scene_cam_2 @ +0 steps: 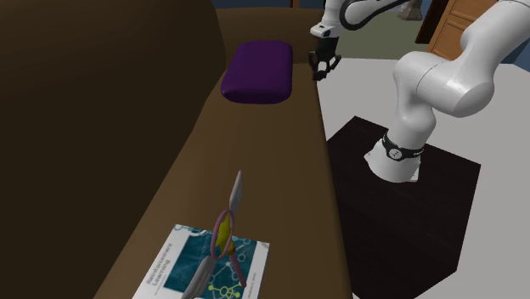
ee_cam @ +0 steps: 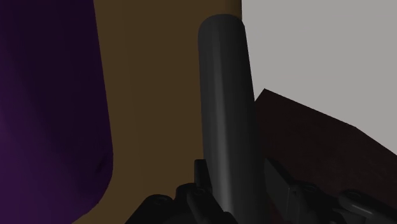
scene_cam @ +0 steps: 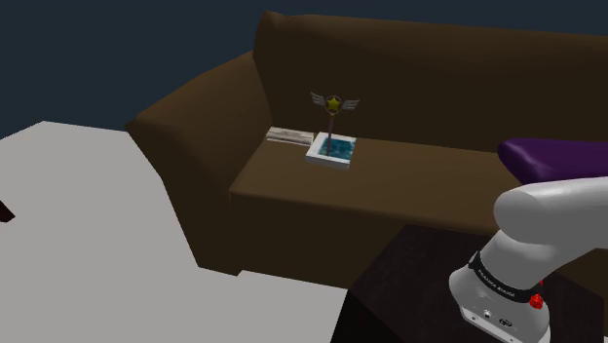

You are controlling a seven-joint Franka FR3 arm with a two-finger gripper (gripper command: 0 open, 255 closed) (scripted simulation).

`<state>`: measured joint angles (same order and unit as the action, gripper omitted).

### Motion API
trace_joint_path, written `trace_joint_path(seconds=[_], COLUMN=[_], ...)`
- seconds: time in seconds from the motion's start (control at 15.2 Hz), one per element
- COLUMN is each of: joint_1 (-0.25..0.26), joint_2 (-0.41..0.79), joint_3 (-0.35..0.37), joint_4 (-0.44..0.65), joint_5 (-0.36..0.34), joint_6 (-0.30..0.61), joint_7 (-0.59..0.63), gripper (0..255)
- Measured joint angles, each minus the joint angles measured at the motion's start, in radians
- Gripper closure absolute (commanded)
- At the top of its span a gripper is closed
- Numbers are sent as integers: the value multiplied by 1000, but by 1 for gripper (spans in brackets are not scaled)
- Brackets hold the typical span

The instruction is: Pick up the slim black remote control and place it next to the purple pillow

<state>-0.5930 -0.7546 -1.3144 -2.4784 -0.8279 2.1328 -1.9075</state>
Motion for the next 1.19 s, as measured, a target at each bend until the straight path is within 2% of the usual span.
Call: trace_joint_path(seconds=[0.53,1.19], joint_1=[75,218], joint_2=[38,69], joint_3=[-139,-344], joint_4=[-30,-39], joint_5=[-63,-153], joint_6=[111,237], joint_7=[22,67], gripper=[255,255])
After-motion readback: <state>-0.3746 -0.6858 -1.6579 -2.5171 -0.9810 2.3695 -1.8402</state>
